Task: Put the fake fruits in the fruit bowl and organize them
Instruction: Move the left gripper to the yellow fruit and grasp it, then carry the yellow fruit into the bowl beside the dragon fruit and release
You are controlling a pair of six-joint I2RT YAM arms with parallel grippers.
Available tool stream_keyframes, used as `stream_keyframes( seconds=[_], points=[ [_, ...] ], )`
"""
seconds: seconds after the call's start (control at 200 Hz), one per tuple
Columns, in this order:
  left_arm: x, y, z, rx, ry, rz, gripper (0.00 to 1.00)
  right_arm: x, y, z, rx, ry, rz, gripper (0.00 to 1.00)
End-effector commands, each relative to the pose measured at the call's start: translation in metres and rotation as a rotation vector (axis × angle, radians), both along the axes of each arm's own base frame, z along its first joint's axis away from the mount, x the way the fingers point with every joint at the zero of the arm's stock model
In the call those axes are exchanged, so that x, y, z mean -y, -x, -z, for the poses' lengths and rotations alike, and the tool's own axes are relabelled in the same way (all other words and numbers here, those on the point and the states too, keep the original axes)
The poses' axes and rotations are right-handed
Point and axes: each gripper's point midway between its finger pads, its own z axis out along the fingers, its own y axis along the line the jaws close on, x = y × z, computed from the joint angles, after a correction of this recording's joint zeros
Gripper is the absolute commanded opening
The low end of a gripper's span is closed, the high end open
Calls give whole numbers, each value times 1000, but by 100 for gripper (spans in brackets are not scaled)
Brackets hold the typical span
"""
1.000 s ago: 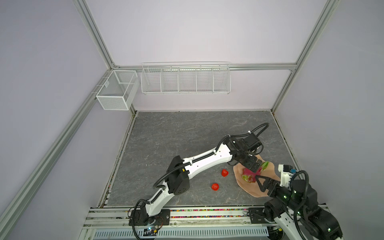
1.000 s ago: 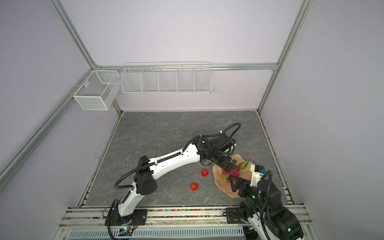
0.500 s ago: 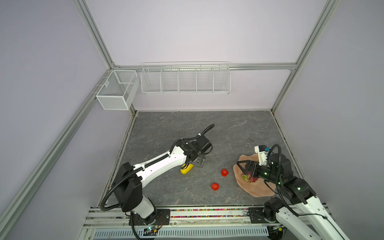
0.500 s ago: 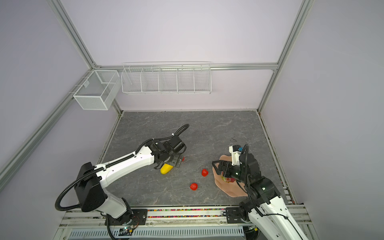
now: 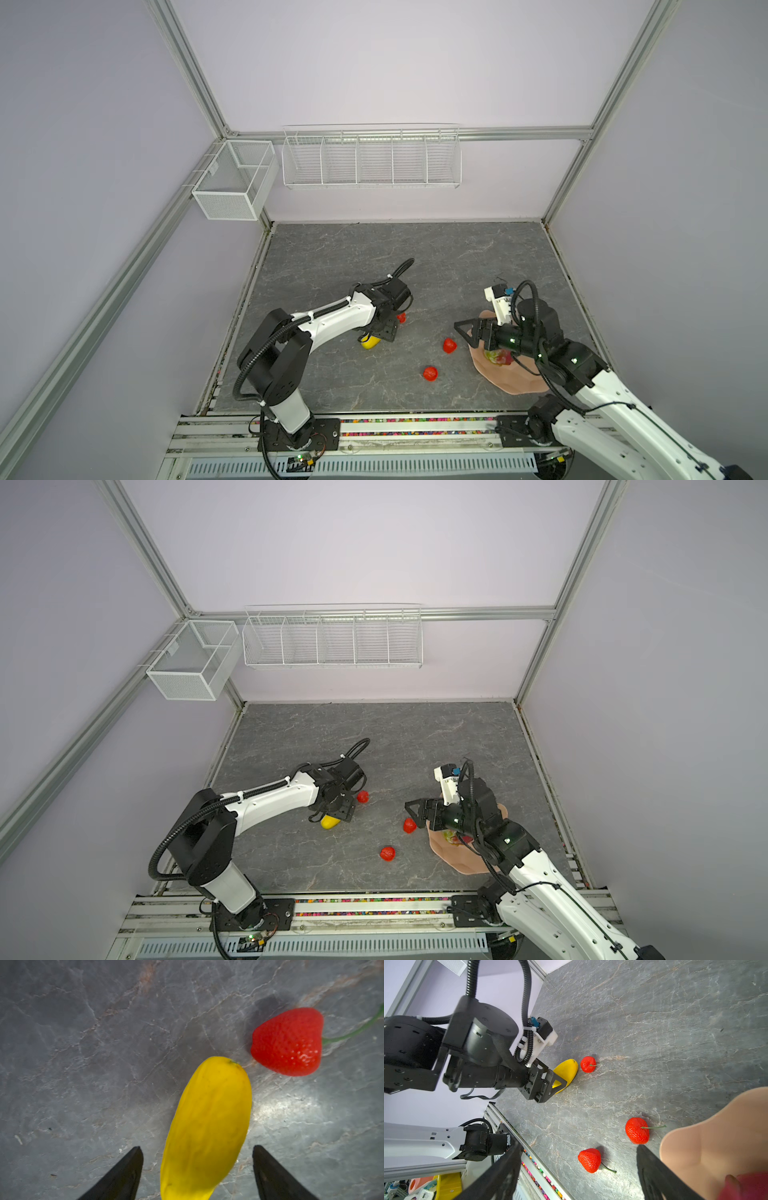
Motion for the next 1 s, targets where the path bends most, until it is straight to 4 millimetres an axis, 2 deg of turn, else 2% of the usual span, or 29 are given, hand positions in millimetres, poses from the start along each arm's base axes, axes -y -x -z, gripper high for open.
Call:
stream_keyframes(
  seconds=[0.0,0.17,0.355,0.5,0.555,0.635,0.75,0.81,0.855,0.995],
  points=[
    [7,-3,2,-5,44,1,81,0,-3,-3,36,9,-1,88],
    [3,1,15,-39,52,-15,72,-1,-3,-2,32,13,-7,88],
    [-4,5,23,-58,39,-29,71,0,-3,-3,37,13,-4,88],
    [-5,6,22,-69,58,-33,57,0,-2,-4,38,13,-7,88],
    [-6,6,18,-69,61,-36,52,0,-1,-5,41,13,-7,88],
    [-7,6,7,-61,58,-37,52,3,-1,-5,44,20,0,88],
    [-5,4,-24,-36,83,-44,50,19,-1,-2,40,74,54,89],
    [6,2,-46,-14,136,-26,50,32,1,3,21,107,95,89],
    [24,1,-62,3,204,10,49,41,3,6,9,111,124,89],
    [111,7,-100,15,504,201,50,65,15,18,-52,97,206,89]
  ],
)
